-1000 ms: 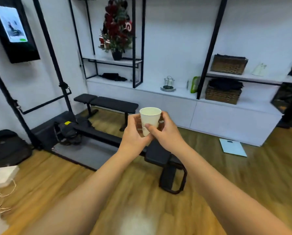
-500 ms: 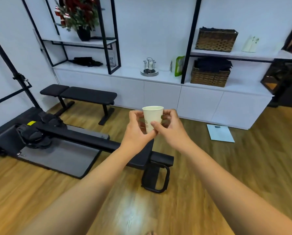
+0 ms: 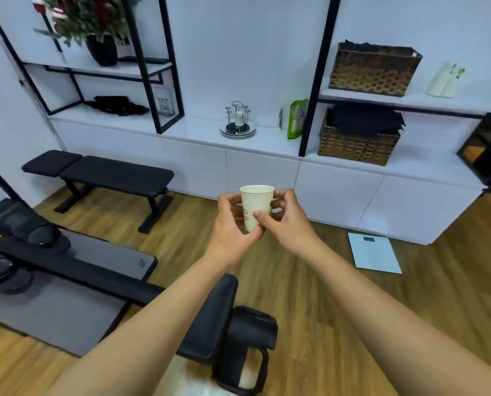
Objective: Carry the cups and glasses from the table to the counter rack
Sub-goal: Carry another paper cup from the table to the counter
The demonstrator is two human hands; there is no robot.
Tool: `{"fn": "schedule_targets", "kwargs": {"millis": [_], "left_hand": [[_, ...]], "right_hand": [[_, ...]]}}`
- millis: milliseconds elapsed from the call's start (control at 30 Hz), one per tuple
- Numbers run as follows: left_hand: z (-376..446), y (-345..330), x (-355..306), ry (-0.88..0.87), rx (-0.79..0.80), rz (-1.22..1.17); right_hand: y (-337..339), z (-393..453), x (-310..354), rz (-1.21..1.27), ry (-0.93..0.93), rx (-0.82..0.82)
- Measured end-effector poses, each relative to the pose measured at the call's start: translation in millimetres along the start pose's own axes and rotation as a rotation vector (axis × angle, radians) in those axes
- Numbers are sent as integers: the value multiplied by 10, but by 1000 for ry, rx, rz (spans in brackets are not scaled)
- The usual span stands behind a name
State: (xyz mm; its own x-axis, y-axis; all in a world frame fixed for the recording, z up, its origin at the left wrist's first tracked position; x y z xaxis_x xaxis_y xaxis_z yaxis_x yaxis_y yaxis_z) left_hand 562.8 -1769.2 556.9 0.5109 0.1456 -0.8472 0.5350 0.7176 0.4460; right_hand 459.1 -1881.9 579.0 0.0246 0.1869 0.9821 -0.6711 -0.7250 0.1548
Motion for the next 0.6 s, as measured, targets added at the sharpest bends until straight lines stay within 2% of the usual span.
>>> {"fn": "schedule_targets", "kwargs": {"millis": [233,600], "left_hand": [[1280,-784,235,37,-46,28],[3330,-1989,492,180,-209,-5]], "right_hand": [[595,1470,-453,-13,4,37],[1530,3919,-1101,-21,-73,218]]}}
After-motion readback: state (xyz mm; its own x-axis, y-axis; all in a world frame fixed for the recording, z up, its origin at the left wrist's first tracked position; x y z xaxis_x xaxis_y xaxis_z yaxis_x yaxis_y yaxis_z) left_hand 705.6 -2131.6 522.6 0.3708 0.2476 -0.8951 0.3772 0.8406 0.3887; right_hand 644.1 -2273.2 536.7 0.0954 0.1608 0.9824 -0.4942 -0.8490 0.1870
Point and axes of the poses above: each hand's wrist, its own z-axis towards the middle knuckle, its own y-axis out of the back of the hand, x = y × z, the point moved 5 cm from there along z, towards the middle knuckle, and after that the axes turned 13 degrees about z, right-handed, at the moved point
